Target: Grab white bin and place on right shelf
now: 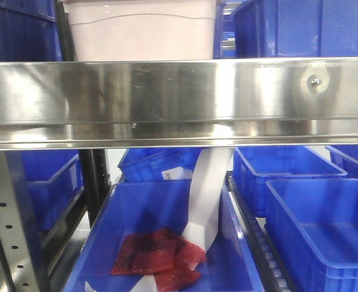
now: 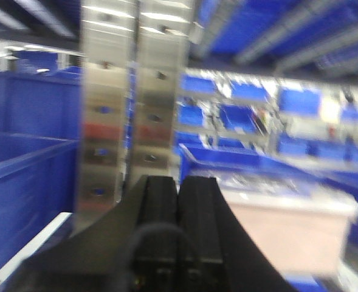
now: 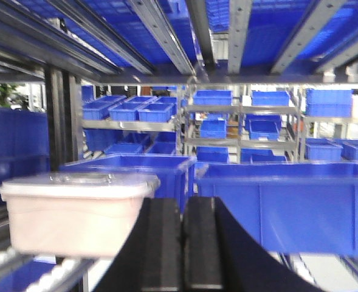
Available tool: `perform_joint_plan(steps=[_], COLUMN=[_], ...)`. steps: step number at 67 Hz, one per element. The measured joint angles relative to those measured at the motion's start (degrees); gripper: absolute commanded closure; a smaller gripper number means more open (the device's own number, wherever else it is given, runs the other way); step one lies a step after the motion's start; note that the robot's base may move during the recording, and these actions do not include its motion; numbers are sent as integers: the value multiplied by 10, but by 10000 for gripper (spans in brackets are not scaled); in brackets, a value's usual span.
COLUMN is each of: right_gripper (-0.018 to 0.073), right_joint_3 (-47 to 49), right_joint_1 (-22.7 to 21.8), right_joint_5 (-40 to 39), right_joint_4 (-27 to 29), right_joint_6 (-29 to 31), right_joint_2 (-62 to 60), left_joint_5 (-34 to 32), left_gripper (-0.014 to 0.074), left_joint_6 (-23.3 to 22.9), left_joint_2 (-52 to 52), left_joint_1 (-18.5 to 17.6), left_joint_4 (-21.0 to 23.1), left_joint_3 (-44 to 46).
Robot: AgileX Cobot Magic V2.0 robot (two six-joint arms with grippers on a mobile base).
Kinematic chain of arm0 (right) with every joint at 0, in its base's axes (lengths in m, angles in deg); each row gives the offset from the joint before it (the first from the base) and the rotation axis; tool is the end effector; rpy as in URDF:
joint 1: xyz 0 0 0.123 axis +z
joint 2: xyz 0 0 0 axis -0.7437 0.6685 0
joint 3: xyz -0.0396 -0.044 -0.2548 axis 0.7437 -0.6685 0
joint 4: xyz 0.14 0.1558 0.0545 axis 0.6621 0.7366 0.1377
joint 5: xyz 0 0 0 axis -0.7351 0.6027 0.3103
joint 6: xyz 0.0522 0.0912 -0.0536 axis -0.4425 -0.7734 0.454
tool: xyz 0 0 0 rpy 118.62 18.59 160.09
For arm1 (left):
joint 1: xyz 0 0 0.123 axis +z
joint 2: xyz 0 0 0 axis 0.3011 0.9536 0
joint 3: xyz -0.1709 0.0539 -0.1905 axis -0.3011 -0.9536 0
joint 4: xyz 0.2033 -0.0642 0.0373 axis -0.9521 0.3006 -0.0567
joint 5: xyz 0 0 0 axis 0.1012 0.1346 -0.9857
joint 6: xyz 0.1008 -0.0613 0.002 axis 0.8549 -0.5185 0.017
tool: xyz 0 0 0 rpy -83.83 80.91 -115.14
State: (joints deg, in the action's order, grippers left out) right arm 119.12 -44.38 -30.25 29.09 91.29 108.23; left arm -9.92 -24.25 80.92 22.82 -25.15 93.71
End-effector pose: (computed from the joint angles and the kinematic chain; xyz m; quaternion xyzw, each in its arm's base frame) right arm 0.0850 0.0155 0.3810 -0.0289 0.6131 0.0823 0.7852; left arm 0.0979 0.0021 0.3815 -0.0522 0.6150 -0.0402 0.7858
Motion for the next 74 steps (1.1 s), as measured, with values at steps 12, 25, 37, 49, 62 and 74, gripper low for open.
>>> perform_joint_plan(steps=[12,25,37,49,62,74], right_gripper=[517,517,517,517,517,517], right_joint_3=[-85,-164,-205,-208,-208,-208], right_joint_1=[0,0,0,0,0,0], right_joint_5=[-22,-52,-61,-83,-85,-85], right_joint_4=[1,16,24,44,45,45], right_joint_6=[0,0,0,0,0,0], right_joint_2=[-56,-148,-167,-167,-167,-167], left_joint_5=[17,120,144,135,152,169], left_gripper=[720,720,720,721,721,721], left_joint_6=[0,1,1,1,1,1], left_joint_2=[-86,-190,-204,-204,-204,-204], left_joint_1=[32,32,3,-2,-3,-3], left_joint_4=[10,-13,-23,-21,-21,-21], left_joint_3=[-81,-136,-174,-175,-175,-175])
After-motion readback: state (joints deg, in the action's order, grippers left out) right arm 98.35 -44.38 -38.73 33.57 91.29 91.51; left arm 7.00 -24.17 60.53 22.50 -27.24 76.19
